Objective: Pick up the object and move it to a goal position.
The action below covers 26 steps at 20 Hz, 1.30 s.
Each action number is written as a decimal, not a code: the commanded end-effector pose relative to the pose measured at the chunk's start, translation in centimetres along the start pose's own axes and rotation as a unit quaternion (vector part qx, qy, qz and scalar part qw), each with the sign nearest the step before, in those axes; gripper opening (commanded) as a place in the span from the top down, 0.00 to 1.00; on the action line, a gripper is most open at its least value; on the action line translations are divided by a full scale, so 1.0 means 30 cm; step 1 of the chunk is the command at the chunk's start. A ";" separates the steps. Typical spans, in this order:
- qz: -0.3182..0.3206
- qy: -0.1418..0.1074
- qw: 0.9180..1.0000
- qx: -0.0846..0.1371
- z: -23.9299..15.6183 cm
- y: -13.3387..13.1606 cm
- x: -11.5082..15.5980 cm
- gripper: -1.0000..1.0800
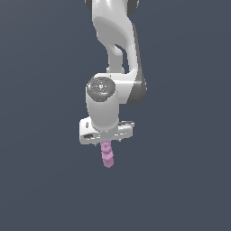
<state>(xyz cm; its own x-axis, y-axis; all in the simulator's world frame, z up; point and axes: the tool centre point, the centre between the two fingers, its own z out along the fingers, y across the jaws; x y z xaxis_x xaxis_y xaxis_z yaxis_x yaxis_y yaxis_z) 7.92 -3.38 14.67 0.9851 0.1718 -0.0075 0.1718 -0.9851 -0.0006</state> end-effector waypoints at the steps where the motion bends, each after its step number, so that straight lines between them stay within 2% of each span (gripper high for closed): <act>1: -0.004 0.002 1.000 0.000 0.001 0.015 0.017 0.04; 10: -0.007 0.003 1.000 0.000 0.009 0.029 0.029 0.04; 20: -0.008 0.004 1.000 0.000 0.158 0.028 0.027 0.04; 26: -0.008 0.004 1.000 0.000 0.171 0.030 0.032 0.04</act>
<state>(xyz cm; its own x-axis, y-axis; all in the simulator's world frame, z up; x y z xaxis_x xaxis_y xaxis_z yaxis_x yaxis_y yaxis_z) 8.88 -4.10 9.43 0.9823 0.1871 -0.0018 0.1871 -0.9823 -0.0005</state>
